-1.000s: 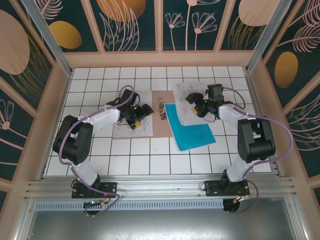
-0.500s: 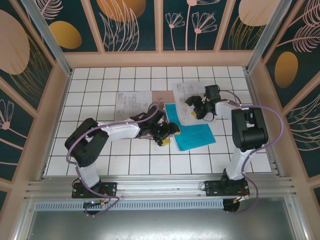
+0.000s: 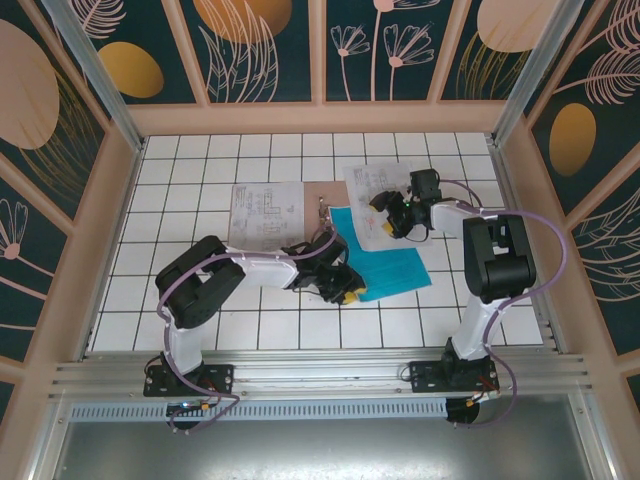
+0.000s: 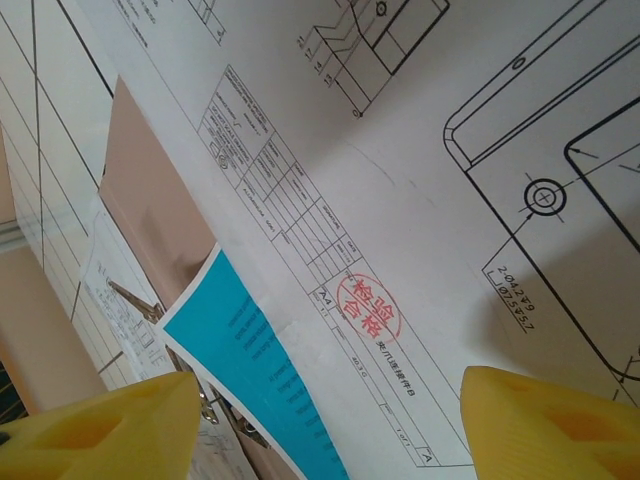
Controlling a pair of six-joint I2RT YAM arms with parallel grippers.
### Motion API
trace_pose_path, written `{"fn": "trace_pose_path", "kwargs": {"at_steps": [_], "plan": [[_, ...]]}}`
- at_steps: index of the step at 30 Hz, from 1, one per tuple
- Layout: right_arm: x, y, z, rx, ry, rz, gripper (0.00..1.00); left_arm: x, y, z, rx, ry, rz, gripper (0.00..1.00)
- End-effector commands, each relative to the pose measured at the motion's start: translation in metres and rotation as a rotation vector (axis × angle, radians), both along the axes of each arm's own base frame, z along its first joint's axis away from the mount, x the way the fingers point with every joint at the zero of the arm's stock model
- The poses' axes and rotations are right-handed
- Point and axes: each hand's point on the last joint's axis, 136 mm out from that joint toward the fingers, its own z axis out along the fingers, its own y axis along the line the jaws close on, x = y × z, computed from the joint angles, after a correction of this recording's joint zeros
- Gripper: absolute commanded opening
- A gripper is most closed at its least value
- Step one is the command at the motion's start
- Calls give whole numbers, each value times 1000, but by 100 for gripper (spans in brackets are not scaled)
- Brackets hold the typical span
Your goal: Put the files into the folder
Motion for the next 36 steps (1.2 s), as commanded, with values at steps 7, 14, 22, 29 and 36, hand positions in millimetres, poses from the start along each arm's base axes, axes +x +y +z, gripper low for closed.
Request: {"fn": "trace_pose_path", "kwargs": {"at_steps": [7, 14, 22, 29, 36], "plan": [[-12, -1, -20, -7, 68, 30, 70, 20, -11, -4, 41, -42, 27, 0], [-30, -4, -30, -19, 101, 46, 70, 42, 3, 3, 85, -84, 36, 0], [-52, -1, -18, 11, 101, 41, 70, 72, 14, 8, 92, -114, 39, 0], [-73, 13, -13, 95, 124, -24, 70, 76, 11, 5, 81, -109, 29, 0], [-86, 14, -8, 169, 132, -156, 70, 68, 16, 12, 64, -104, 37, 9]]}}
